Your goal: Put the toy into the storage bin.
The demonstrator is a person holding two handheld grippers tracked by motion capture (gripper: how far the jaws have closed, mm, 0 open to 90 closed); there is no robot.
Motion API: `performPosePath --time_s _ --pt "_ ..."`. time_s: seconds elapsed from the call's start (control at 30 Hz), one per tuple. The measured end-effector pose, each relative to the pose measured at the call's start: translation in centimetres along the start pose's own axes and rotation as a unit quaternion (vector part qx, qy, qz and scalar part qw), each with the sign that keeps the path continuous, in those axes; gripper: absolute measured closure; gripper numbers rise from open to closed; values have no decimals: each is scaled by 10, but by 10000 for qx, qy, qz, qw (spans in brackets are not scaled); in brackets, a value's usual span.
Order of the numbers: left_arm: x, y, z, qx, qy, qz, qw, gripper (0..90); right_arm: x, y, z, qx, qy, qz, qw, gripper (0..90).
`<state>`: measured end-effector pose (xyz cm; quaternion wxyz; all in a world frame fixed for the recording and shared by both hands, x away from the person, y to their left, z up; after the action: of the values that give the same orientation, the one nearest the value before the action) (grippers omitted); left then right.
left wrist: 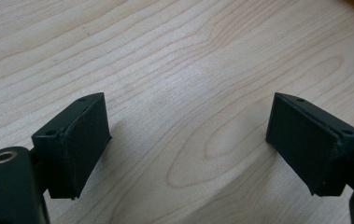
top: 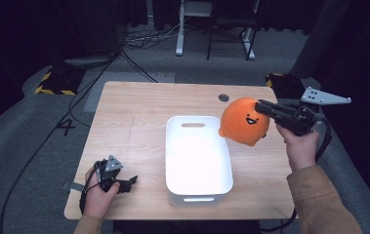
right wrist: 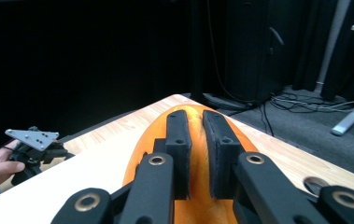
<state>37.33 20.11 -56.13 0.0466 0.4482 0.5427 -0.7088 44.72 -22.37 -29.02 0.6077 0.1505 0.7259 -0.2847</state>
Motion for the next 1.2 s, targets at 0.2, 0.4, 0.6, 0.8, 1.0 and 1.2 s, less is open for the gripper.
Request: performPosePath --time_s 0.2,0.4,0.6,0.8,1.0,1.2 --pt "0 0 0 -3 -6 -15 10000 137 -9 17 -10 -164 -135 -21 9998 811" --pt "0 0 0 -4 -6 -17 10000 137 -17 40 -26 -418 -264 -57 9988 811" --pt "1 0 0 0 -14 -26 10000 138 -21 57 -36 -572 -327 -96 9978 811" --pt "1 0 0 -8 10 -27 10000 141 -22 78 -48 -719 -331 -165 9967 811" --pt "0 0 0 -2 15 -21 10000 141 -19 89 -53 -745 -317 -251 9964 811" --pt "0 0 0 2 10 -26 10000 141 -9 102 -59 -795 -305 -453 9953 811"
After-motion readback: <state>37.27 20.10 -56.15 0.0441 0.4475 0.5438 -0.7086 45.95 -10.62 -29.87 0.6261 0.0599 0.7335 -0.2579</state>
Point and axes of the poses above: each handheld gripper's, and its own axes: y roughly forward along the jaws, x roughly out of its underside, z roughly to its right, the point moved 8 cm from there along y, roughly forward along the jaws, and after that the axes turned 1 degree about y, right-handed, at the moved point
